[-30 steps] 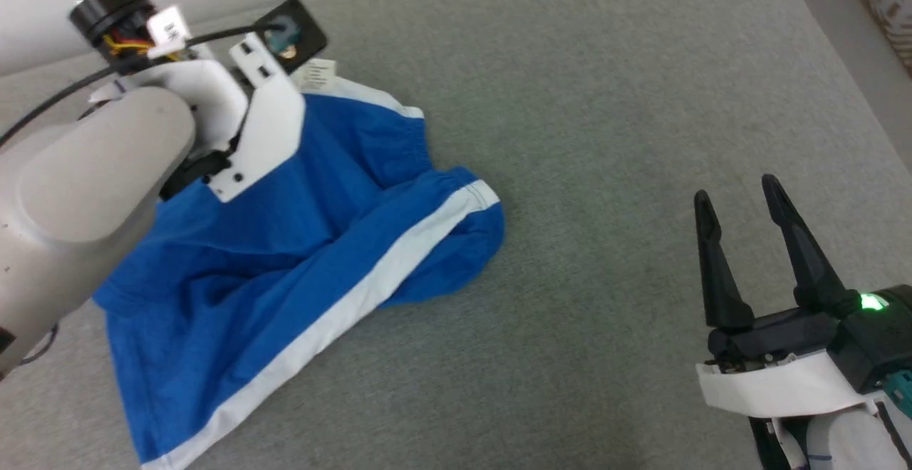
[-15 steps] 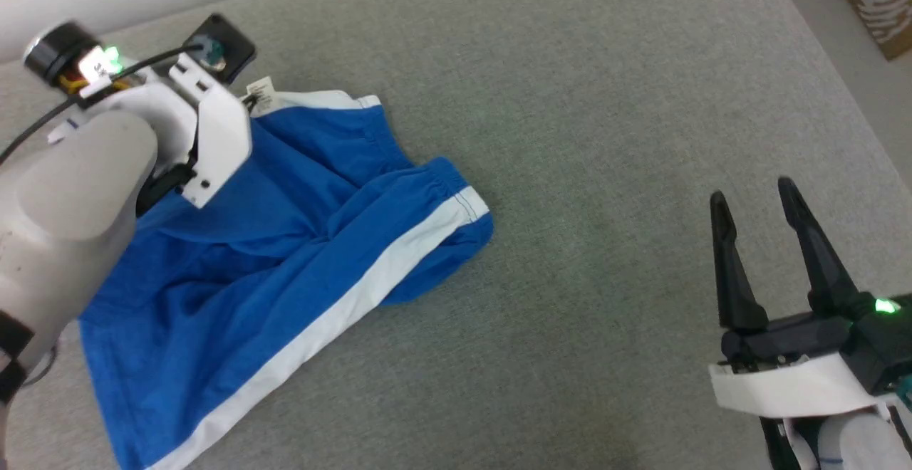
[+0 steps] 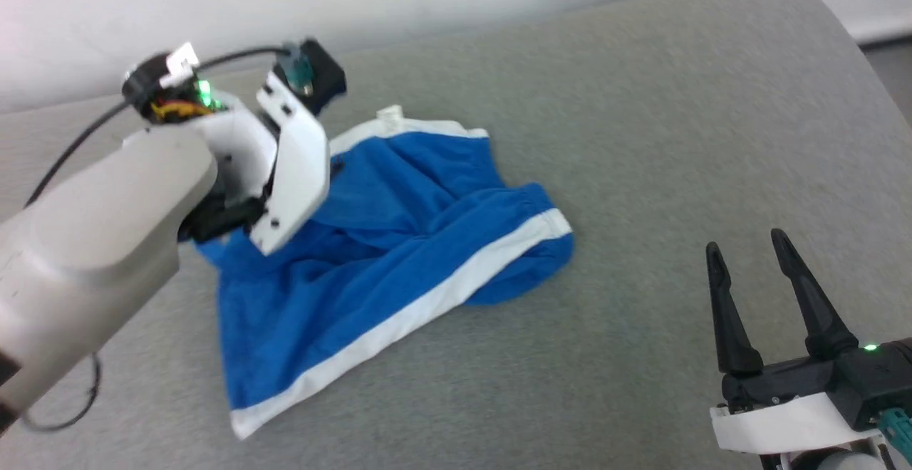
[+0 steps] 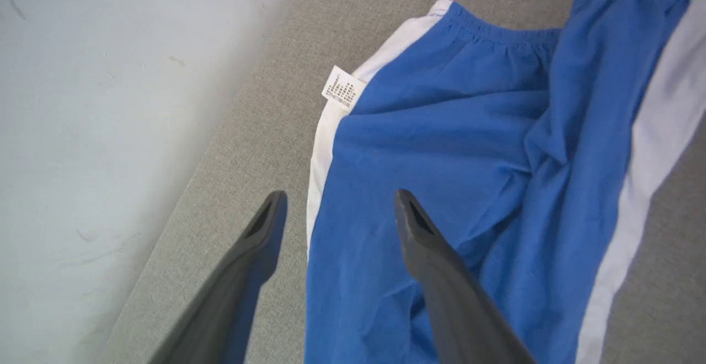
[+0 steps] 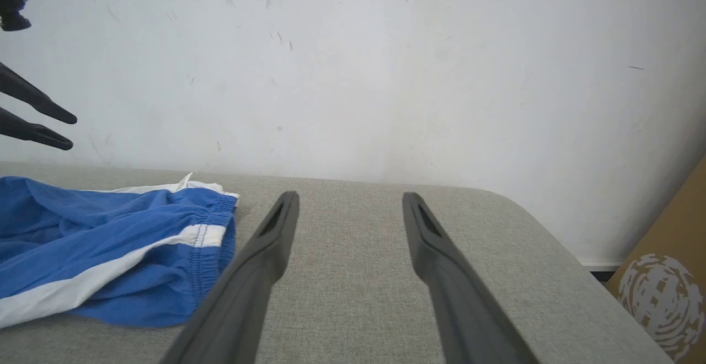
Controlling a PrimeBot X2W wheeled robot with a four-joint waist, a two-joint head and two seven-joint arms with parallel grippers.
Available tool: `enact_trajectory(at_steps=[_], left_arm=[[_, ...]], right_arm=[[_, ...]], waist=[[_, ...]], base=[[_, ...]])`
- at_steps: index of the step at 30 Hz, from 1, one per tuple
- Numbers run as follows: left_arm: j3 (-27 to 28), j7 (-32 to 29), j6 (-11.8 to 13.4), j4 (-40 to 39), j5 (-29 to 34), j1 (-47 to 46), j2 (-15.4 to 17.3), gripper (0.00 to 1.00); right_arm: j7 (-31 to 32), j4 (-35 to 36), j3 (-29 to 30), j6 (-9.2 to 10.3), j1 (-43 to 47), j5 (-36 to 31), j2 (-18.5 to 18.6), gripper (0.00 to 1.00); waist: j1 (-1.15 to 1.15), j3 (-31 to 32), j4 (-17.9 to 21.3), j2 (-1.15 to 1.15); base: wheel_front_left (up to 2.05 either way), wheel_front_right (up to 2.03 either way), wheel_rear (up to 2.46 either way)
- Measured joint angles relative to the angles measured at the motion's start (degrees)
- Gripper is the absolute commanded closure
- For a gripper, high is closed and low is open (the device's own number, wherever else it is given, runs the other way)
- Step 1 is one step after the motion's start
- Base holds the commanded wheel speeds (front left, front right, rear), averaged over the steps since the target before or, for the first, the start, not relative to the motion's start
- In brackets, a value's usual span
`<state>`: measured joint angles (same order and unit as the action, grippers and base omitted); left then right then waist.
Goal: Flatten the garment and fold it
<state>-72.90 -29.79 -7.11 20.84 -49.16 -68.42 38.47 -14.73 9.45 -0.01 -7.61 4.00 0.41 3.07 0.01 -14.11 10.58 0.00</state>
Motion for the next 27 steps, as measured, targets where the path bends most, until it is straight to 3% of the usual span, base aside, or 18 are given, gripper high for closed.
enact_trajectory(at_steps=[5,11,19,27], left_arm=[[-0.22,-9.83,0.0,-11.83,-4.46,4.59,5.67,0.0],[-0.29,-17.37,0.0,-21.56,-4.11,12.94,10.47,0.0],[-0.41,-19.0,0.0,-22.4,2.19,21.68,12.04,0.0],[0.22,-10.68,-0.21,-12.67,6.61,26.26,7.76,0.0]], right_arm=[[0.0,-0.01,0.24,0.0,0.54,-0.46,-0.01,0.0],[0.0,0.01,0.35,0.0,1.05,-0.48,-0.02,0.0],[0.0,0.0,0.29,0.0,0.95,-0.55,-0.02,0.0],[0.0,-0.09,-0.27,0.0,-0.19,-0.55,-0.01,0.0]], waist=[[0.0,3.16,-3.88,0.0],[0.0,5.8,-6.84,0.0],[-0.01,5.72,-7.49,0.0],[0.0,4.23,-6.61,0.0]], base=[[0.0,0.0,0.0],[0.0,0.0,0.0],[0.0,0.0,0.0],[0.0,0.0,0.0]])
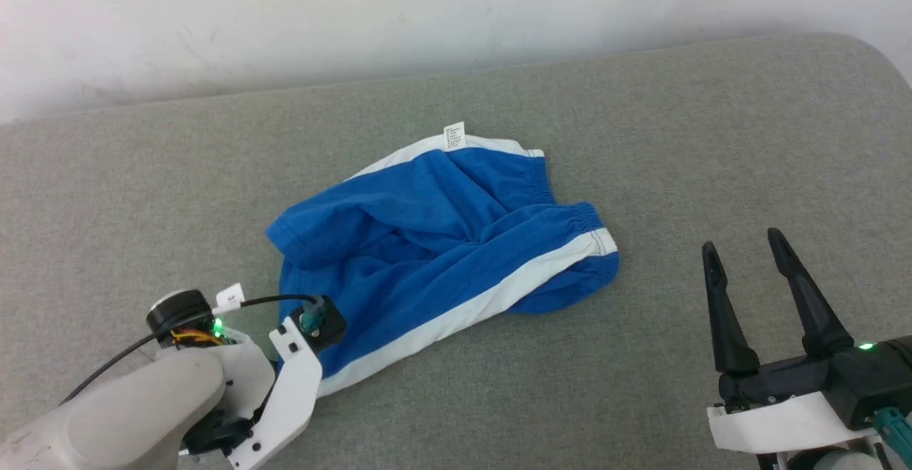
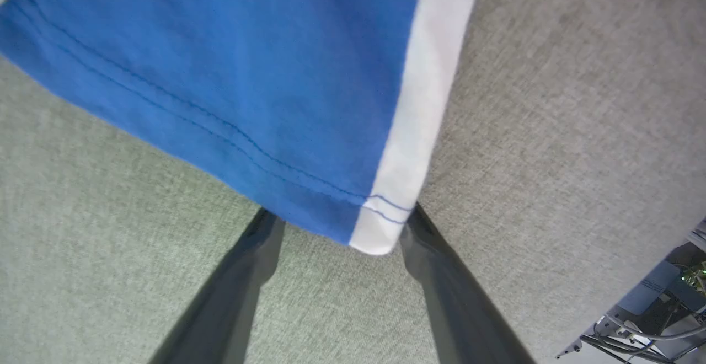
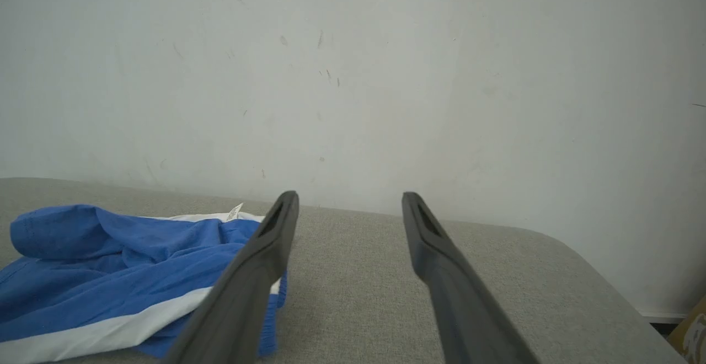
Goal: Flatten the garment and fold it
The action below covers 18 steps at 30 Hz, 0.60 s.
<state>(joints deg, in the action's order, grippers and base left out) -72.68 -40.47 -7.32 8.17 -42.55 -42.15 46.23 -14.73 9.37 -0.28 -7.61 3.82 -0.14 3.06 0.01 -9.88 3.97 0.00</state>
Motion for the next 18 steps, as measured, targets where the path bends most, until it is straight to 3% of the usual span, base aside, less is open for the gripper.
enact_trajectory(at_steps=[1,2,3,7,11,15,18], left_arm=[[0.37,0.32,-0.2,0.7,-0.23,0.55,-0.51,0.0],[0.66,0.98,-0.2,1.42,-0.69,0.86,-0.82,0.08],[0.76,1.77,-0.21,2.0,-0.99,0.94,-0.99,1.0],[1.6,8.35,0.23,3.54,-0.62,1.88,-1.6,1.0],[3.42,14.72,3.44,3.03,-0.57,4.75,-2.24,1.0],[5.11,18.73,6.59,0.55,-1.58,7.68,-2.18,1.0],[6.7,21.48,9.06,-0.91,-2.94,9.45,-1.87,1.0]], right_arm=[[0.0,-0.04,0.0,0.0,0.02,-0.01,0.0,0.0],[0.0,-0.07,0.03,0.0,0.02,-0.15,-0.01,0.0],[0.0,-0.11,0.16,0.0,0.03,-0.52,-0.01,0.0],[0.0,-0.16,0.59,0.0,-0.01,-3.01,-0.01,0.0],[0.0,0.11,1.34,0.0,-1.61,-5.64,1.59,0.0],[-0.01,-1.66,-0.91,0.0,-6.14,-4.69,8.28,0.0],[0.97,-7.08,-7.27,0.0,-9.45,-2.29,15.7,0.0]], waist=[[0.0,-0.04,0.1,0.0],[0.0,0.0,0.12,0.0],[0.0,0.11,0.12,0.0],[-0.02,1.2,-0.3,0.0],[-0.02,2.88,-1.22,0.0],[-0.02,4.3,-2.51,0.0],[-0.02,5.05,-3.47,0.0]], base=[[0.0,0.0,0.0],[0.0,0.0,0.0],[0.0,0.0,0.0],[0.0,0.0,0.0],[0.0,0.0,0.0],[0.0,0.0,0.0],[0.0,0.0,0.0]])
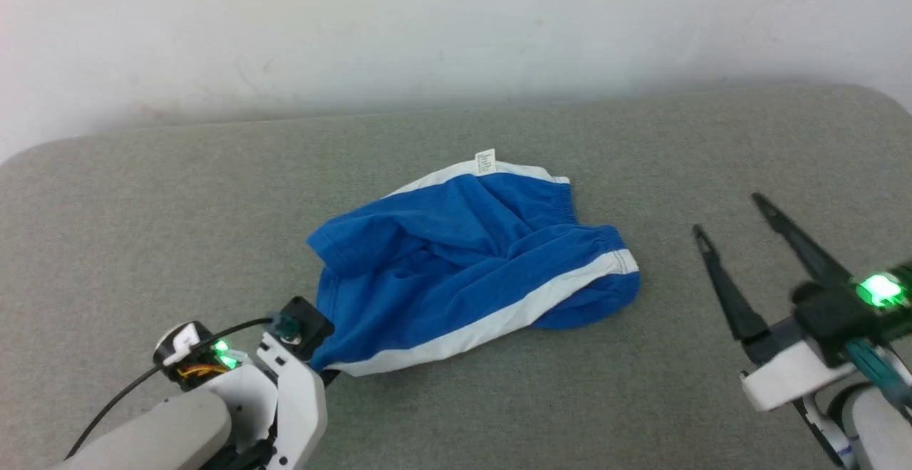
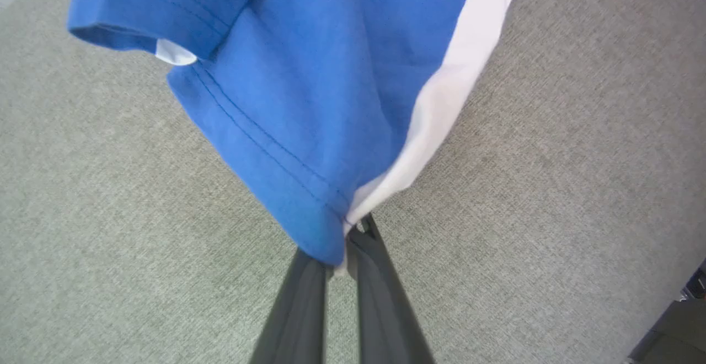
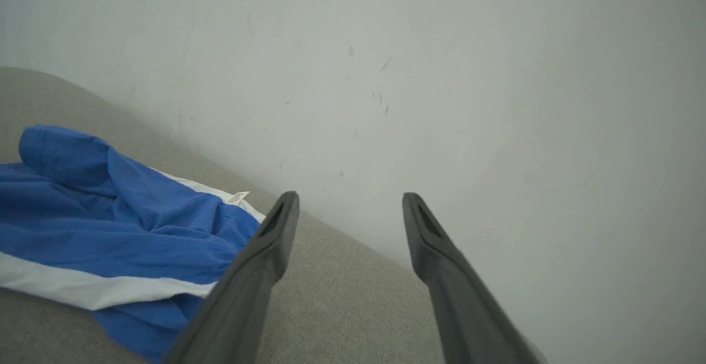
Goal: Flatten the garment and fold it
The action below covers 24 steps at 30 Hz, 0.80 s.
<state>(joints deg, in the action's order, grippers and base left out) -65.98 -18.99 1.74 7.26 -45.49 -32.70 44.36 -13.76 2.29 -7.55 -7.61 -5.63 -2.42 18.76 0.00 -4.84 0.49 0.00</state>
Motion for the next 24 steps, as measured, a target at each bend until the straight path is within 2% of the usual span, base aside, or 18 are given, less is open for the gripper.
enact_trajectory(at_steps=[5,11,13,16,24], left_arm=[[1.66,2.69,2.76,-1.47,-1.35,2.14,0.85,1.0],[1.47,3.89,3.39,-1.03,-1.43,3.25,-0.71,1.0],[1.4,4.35,3.39,-0.54,-1.42,3.25,-1.44,1.0],[1.45,5.47,3.32,1.03,-1.32,3.22,-2.41,1.0],[1.58,6.98,2.35,3.22,-1.29,2.87,-4.27,1.0]], right_arm=[[12.05,-5.08,-14.83,0.0,-8.95,12.25,12.16,0.0],[27.07,-6.62,-31.67,0.0,-19.44,32.14,21.8,0.0],[31.04,-6.93,-36.28,0.0,-21.86,37.99,23.5,0.0],[33.5,-7.83,-41.16,0.0,-25.13,44.18,24.34,0.0],[31.19,-16.21,-50.47,0.0,-29.93,49.81,22.98,0.0]], waist=[[0.0,0.43,-1.47,0.0],[0.0,-0.07,-3.29,0.0],[0.0,-0.39,-4.02,0.0],[0.0,-1.12,-4.94,0.0],[0.0,-3.48,-6.59,0.0]], base=[[0.0,0.0,0.0],[0.0,0.0,0.0],[0.0,0.0,0.0],[0.0,0.0,0.0],[0.0,0.0,0.0]])
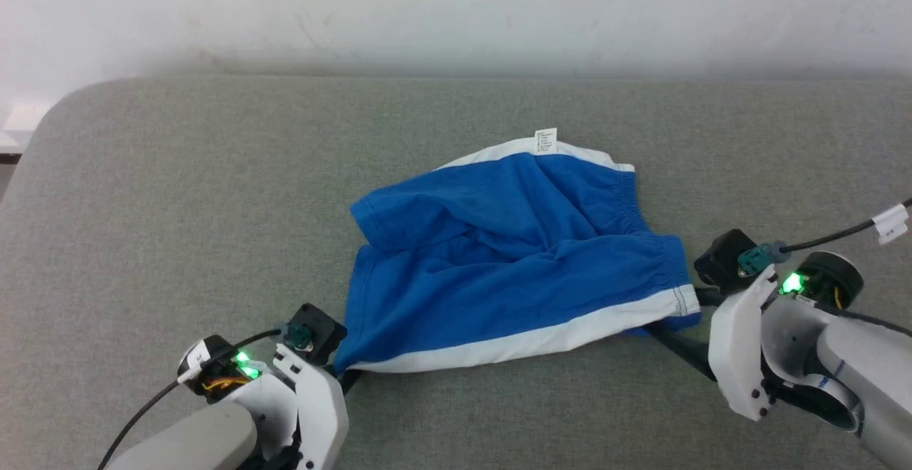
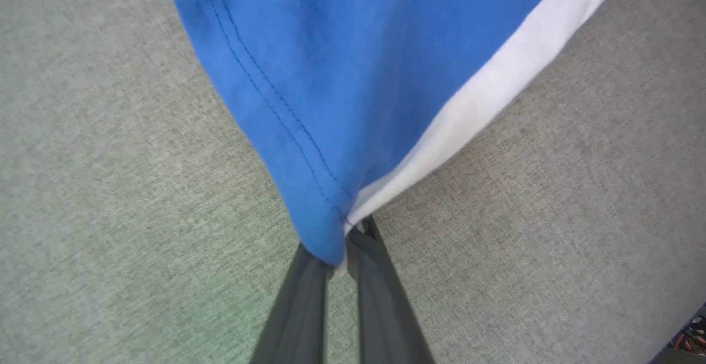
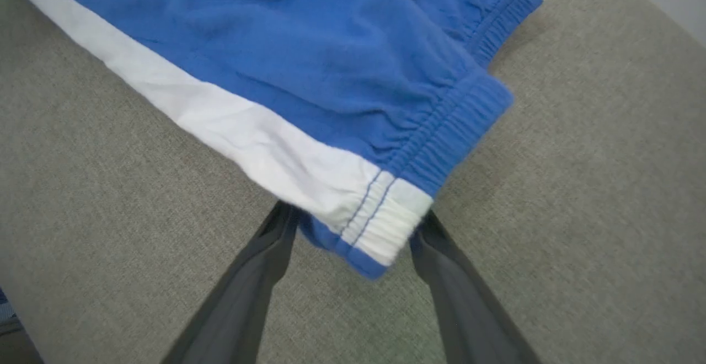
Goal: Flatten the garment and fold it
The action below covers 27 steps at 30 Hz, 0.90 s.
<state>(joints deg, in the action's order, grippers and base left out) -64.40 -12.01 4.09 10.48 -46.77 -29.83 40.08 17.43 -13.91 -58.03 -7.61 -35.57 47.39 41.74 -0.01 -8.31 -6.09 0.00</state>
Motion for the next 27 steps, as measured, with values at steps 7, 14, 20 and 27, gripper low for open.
enact_trajectory(at_steps=[7,14,20,27], left_arm=[[0.59,2.34,-1.01,2.36,-0.98,0.03,-1.19,1.0],[3.23,8.95,-1.1,3.61,-3.1,0.72,-1.85,1.0],[8.01,14.1,-0.96,-0.25,-3.15,-1.08,0.64,1.0],[13.44,13.62,-0.43,-5.2,-1.6,-13.89,0.89,1.0]], right_arm=[[-11.72,-2.24,-4.53,0.0,-1.75,1.01,-1.16,1.0],[-22.8,0.89,-5.44,0.0,-1.29,-1.34,1.35,1.0],[-27.96,5.97,1.78,0.0,-0.93,-4.57,2.36,1.0],[-27.8,8.68,11.47,0.0,-5.61,-6.92,0.82,1.0]], waist=[[0.0,-0.7,0.13,0.0],[0.01,1.33,1.18,0.0],[0.02,3.47,2.54,0.0],[0.01,3.32,3.91,0.0]], base=[[0.0,0.0,0.0],[0.0,0.0,0.0],[0.0,0.0,0.0],[0.0,0.0,0.0]])
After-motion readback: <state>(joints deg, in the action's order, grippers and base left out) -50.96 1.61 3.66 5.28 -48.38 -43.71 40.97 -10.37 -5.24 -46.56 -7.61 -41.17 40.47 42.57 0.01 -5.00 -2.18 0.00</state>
